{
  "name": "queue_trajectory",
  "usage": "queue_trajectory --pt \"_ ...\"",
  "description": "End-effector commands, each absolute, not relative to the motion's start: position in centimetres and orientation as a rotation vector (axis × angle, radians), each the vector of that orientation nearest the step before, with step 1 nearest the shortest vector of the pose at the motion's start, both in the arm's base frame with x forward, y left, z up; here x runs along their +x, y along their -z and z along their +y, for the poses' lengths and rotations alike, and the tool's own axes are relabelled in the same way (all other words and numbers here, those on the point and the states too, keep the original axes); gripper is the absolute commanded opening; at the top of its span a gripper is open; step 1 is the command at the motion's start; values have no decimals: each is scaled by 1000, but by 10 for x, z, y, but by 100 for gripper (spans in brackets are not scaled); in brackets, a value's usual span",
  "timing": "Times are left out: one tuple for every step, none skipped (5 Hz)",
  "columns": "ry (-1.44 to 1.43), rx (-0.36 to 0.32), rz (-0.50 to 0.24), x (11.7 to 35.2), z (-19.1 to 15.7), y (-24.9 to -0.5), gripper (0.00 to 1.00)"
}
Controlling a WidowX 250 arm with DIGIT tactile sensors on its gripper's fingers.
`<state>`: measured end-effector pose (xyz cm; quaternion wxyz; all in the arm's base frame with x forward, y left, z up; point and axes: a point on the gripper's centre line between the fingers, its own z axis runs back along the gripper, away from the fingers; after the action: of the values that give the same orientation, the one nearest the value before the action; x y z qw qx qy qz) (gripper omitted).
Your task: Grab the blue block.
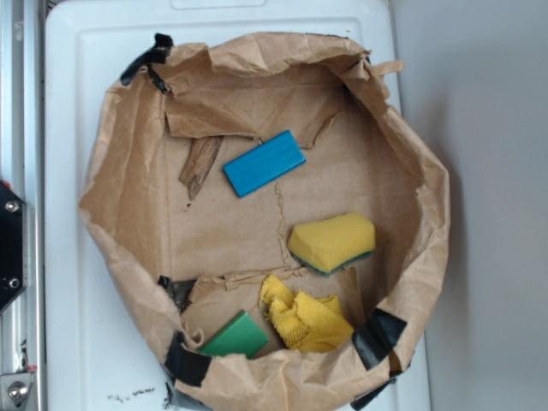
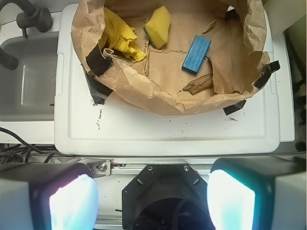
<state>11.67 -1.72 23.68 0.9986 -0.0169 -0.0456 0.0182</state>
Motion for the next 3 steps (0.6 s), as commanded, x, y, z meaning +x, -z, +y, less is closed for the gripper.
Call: queue_trajectory --pt "-36 -34 -91 117 -17 -237 100" --pt "-87 -64 -90 156 -2 -234 100" --pt "-60 -88 -169 195 18 -236 100"
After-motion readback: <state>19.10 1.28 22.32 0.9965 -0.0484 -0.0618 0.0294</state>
